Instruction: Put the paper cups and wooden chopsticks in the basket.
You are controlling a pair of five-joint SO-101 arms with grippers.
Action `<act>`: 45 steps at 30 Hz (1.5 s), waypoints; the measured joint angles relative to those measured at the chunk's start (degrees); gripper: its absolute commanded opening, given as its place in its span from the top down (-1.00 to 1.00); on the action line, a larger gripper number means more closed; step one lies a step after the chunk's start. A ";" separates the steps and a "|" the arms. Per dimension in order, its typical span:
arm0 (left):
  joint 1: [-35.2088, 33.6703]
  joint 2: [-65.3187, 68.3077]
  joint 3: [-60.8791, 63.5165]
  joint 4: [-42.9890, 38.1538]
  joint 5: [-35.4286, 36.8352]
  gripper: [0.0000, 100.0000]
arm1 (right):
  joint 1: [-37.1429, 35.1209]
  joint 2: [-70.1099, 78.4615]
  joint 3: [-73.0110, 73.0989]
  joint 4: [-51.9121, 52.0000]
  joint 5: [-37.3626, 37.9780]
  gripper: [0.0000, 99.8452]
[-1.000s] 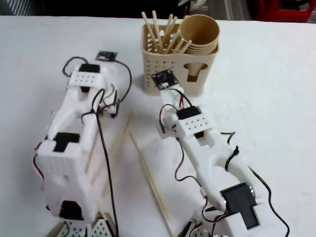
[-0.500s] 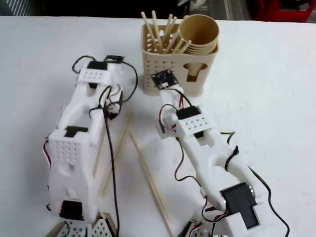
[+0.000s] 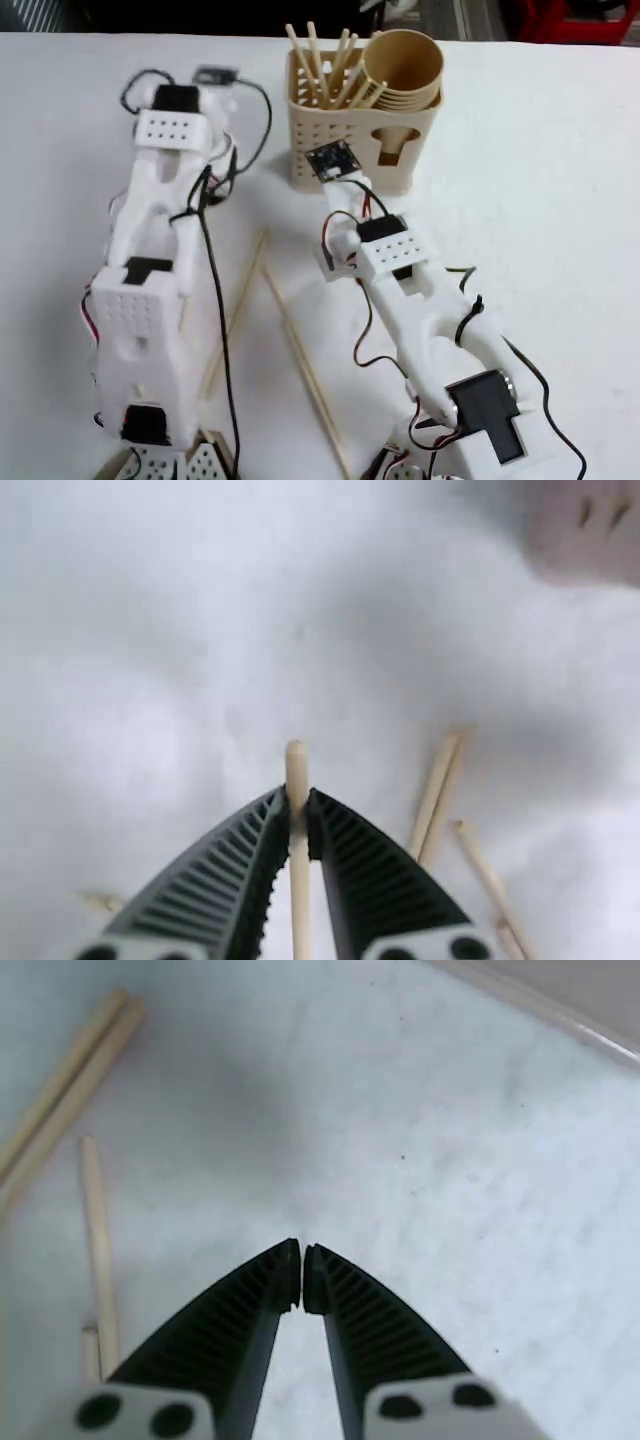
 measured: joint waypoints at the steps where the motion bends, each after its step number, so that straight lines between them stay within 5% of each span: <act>1: 0.00 -1.32 -1.05 0.44 0.00 0.96 | 0.00 0.00 0.00 0.00 0.00 0.96; 12: 5.45 -12.57 -21.19 -0.09 -0.09 0.96 | 0.00 0.00 0.00 0.00 0.00 0.96; 20: 11.34 -13.01 -37.19 -14.15 -0.09 0.96 | 0.00 0.00 0.00 0.00 0.00 0.96; 34: 17.67 -11.43 -37.71 -44.92 -0.09 0.96 | 0.00 0.00 0.00 0.00 0.00 0.96; 42: 17.76 -2.46 -37.63 -47.47 -0.18 0.94 | 0.00 0.00 0.00 0.00 0.00 0.96; 45: 17.76 -2.29 -37.63 -44.92 -0.18 0.76 | 0.00 0.00 0.00 0.00 0.00 0.96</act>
